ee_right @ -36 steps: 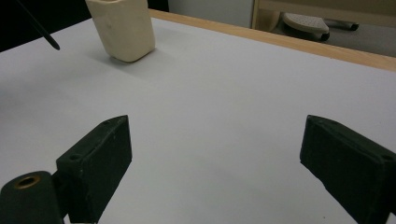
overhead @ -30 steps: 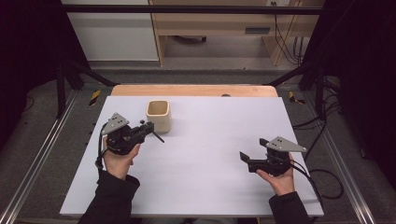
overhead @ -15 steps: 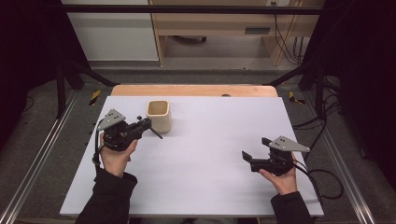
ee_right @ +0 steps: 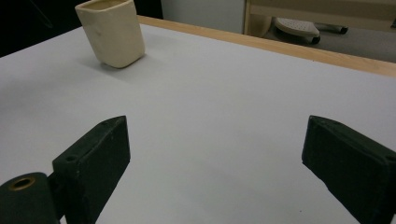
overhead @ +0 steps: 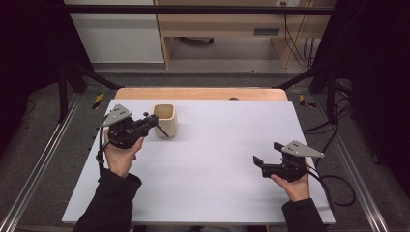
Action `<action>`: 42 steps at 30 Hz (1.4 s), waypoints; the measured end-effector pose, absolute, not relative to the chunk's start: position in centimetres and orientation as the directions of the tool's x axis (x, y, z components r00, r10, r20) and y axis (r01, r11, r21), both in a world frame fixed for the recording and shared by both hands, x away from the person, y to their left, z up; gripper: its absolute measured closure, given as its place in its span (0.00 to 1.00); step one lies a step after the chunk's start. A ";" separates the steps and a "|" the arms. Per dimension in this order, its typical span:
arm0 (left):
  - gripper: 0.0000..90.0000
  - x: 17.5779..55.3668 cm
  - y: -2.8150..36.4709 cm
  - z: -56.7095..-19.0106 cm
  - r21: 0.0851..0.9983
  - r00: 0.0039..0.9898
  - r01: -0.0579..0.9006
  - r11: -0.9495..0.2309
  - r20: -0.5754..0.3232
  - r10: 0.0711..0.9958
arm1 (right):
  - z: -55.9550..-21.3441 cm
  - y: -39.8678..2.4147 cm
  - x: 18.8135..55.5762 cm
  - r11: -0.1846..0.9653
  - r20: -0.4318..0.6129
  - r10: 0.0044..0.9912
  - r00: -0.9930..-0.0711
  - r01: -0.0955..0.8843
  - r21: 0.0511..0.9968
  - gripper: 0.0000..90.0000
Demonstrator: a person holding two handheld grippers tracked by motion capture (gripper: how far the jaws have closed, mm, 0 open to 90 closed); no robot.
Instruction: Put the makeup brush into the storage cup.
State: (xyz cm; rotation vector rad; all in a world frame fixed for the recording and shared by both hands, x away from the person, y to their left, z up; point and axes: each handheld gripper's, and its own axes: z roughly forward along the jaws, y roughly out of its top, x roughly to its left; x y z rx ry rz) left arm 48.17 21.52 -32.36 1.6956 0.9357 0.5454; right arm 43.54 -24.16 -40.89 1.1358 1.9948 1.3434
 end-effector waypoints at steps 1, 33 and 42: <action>0.93 48.2 21.5 -32.2 0.943 0.587 0.312 -0.117 -0.095 0.804 | -40.9 -24.2 43.5 0.173 0.062 0.838 -0.542 0.372 0.912 0.09; 0.93 51.0 21.1 -28.5 0.939 0.545 0.293 -0.178 -0.011 0.838 | -40.9 -24.2 43.6 0.174 0.064 0.835 -0.547 0.372 0.912 0.09; 0.93 52.4 21.5 -29.0 0.934 0.522 0.310 -0.177 -0.012 0.853 | -40.9 -24.1 43.6 0.176 0.061 0.835 -0.546 0.371 0.912 0.09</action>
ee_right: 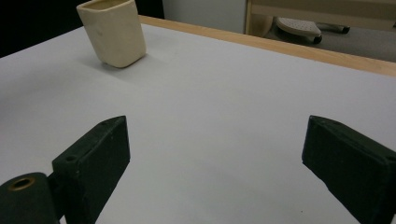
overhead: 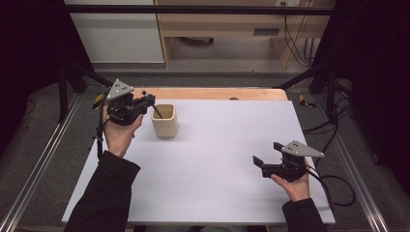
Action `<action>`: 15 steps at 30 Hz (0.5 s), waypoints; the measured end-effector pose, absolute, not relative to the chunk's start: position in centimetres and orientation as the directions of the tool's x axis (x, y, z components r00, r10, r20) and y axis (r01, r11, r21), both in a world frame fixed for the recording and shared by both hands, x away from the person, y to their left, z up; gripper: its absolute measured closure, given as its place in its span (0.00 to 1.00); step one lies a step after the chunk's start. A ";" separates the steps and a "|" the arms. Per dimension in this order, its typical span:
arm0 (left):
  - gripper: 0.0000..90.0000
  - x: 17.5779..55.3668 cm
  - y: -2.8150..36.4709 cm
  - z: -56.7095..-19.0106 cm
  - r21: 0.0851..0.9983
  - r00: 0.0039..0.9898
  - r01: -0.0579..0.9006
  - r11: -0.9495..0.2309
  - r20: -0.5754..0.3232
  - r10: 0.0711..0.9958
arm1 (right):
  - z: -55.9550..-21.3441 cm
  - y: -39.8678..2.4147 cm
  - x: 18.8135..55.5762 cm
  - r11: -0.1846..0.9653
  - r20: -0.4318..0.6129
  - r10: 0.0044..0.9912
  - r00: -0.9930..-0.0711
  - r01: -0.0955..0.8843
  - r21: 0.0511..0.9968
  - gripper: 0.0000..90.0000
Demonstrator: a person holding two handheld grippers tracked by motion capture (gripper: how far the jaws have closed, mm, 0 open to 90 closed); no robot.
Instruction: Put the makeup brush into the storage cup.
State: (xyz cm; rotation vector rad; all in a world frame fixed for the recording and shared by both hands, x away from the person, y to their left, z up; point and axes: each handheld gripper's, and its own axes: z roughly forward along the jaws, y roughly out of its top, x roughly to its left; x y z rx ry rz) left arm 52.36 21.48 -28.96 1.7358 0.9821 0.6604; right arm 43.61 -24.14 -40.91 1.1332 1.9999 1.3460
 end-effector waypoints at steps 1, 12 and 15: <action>0.93 52.5 21.5 -29.0 0.934 0.519 0.310 -0.177 -0.011 0.855 | -40.9 -24.2 43.6 0.178 0.060 0.835 -0.548 0.371 0.912 0.09; 0.93 53.9 21.7 -29.7 0.931 0.497 0.322 -0.175 -0.008 0.868 | -40.8 -24.2 43.6 0.174 0.064 0.834 -0.549 0.370 0.913 0.09; 0.93 54.3 21.8 -30.0 0.930 0.490 0.326 -0.173 -0.010 0.872 | -40.9 -24.2 43.6 0.174 0.064 0.833 -0.550 0.370 0.913 0.09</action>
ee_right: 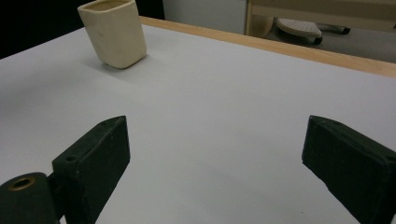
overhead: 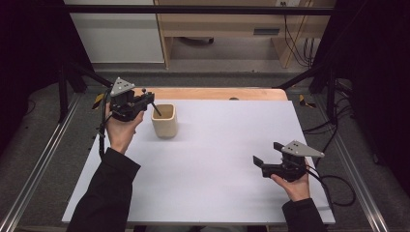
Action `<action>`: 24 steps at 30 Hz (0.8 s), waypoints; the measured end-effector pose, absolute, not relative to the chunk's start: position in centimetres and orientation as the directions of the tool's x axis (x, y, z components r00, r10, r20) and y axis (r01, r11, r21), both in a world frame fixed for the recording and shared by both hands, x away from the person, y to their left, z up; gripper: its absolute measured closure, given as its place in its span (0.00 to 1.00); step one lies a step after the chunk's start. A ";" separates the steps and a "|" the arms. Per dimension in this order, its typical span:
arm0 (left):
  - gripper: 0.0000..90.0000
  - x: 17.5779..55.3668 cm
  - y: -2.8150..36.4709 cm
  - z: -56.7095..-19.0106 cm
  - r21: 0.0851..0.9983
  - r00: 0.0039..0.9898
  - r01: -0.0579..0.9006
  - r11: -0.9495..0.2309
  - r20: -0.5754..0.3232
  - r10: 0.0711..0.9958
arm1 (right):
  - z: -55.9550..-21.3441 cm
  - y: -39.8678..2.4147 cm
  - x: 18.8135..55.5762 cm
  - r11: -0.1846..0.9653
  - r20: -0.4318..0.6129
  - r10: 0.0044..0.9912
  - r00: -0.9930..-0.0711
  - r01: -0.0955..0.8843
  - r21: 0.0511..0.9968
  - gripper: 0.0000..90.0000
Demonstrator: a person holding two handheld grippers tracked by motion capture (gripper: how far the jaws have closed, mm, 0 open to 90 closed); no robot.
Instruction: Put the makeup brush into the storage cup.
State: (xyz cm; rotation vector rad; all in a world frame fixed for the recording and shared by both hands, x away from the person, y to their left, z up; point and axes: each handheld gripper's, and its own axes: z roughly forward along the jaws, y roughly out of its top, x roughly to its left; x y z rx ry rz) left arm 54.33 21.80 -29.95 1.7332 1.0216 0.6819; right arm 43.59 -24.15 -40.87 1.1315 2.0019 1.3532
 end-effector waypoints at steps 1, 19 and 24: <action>0.93 54.5 21.8 -30.0 0.930 0.490 0.327 -0.168 -0.015 0.871 | -40.9 -24.1 43.6 0.175 0.063 0.833 -0.549 0.370 0.912 0.09; 0.93 57.3 21.9 -32.7 0.910 0.448 0.377 -0.171 -0.017 0.894 | -41.0 -24.0 43.7 0.180 0.062 0.830 -0.554 0.372 0.911 0.09; 0.93 57.4 22.2 -33.3 0.906 0.448 0.386 -0.171 -0.022 0.894 | -41.1 -23.9 43.7 0.180 0.064 0.830 -0.555 0.373 0.910 0.09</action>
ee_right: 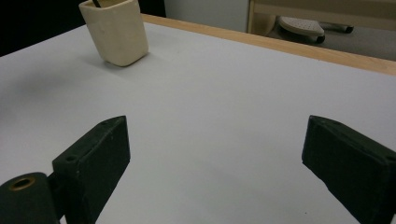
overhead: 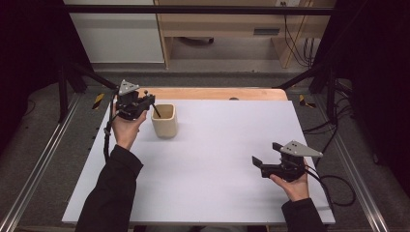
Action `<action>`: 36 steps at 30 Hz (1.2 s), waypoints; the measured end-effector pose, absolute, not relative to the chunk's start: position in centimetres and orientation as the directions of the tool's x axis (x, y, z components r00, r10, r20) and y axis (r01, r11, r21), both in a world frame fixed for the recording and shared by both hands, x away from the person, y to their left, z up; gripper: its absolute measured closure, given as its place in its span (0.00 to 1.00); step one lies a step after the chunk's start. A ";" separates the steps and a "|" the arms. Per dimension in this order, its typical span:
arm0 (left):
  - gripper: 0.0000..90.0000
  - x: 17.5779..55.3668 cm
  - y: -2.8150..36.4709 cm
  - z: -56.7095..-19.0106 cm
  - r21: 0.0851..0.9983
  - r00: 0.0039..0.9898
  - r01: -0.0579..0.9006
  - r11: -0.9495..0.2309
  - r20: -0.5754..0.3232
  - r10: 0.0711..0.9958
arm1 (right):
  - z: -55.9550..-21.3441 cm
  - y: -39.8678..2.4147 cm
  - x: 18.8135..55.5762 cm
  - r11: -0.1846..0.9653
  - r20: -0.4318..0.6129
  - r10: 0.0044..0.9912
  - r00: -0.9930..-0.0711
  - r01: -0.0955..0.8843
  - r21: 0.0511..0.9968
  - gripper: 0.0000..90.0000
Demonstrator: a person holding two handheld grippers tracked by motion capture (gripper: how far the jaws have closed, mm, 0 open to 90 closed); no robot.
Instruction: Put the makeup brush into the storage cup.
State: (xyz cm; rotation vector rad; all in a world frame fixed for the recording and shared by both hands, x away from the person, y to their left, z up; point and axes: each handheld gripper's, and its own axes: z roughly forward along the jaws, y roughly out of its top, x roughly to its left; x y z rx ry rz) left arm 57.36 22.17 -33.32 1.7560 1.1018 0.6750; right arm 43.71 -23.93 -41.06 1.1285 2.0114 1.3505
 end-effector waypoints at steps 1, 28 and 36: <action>0.93 57.4 22.2 -33.4 0.906 0.447 0.388 -0.170 -0.024 0.894 | -41.1 -23.9 43.7 0.181 0.063 0.830 -0.555 0.374 0.910 0.09; 0.93 57.9 21.9 -36.3 0.891 0.442 0.419 -0.175 -0.032 0.896 | -41.2 -23.8 43.8 0.189 0.061 0.826 -0.560 0.378 0.906 0.09; 0.93 57.9 21.8 -37.3 0.886 0.444 0.429 -0.178 -0.034 0.896 | -41.2 -23.8 43.8 0.190 0.058 0.826 -0.560 0.375 0.907 0.09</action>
